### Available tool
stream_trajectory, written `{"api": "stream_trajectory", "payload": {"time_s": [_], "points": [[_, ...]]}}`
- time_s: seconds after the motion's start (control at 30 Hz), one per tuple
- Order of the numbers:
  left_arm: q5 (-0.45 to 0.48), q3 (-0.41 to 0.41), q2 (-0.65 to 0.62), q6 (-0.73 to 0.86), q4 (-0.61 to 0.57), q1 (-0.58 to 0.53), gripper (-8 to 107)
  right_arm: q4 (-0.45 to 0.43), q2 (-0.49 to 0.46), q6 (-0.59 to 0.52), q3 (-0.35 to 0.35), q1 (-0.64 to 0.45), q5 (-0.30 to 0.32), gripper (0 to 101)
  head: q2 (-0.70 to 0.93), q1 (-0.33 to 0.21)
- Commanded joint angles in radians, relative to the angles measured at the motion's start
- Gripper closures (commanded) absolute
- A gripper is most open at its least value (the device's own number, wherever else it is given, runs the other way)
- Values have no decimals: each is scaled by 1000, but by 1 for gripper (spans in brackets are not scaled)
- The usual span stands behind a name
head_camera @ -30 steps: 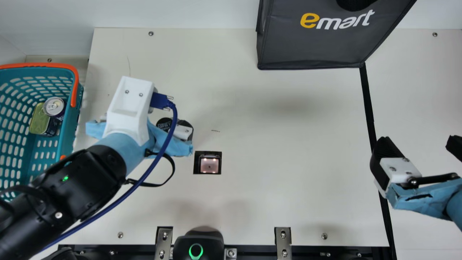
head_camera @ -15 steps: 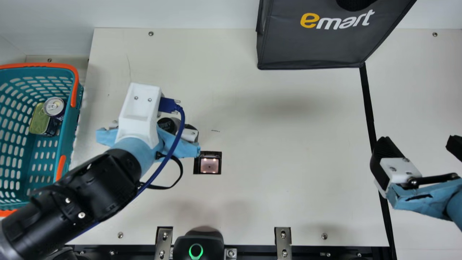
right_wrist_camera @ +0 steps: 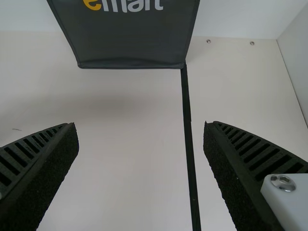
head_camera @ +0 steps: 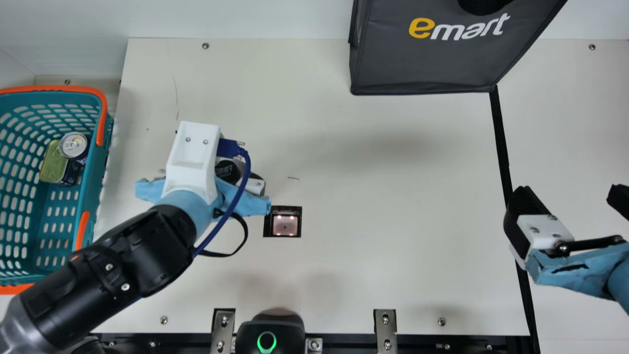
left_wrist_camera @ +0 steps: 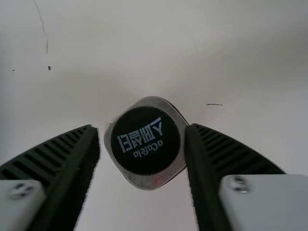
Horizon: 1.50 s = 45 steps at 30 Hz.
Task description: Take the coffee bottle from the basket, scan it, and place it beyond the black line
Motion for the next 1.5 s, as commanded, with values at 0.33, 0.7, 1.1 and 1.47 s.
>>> {"api": "stream_trajectory", "payload": {"time_s": [0.33, 0.7, 1.1, 1.47], "points": [[-58, 19, -9, 28, -2, 17, 89, 0, 0, 0, 0, 0, 0, 10, 2, -17], [-119, 0, -61, 212, -68, 15, 89, 0, 0, 0, 0, 0, 0, 10, 2, -17], [-171, -23, -122, 535, -217, 9, 89, 0, 0, 0, 0, 0, 0, 10, 2, -17], [-174, -15, -163, 844, -384, 36, 89, 0, 0, 0, 0, 0, 0, 10, 2, -17]]}}
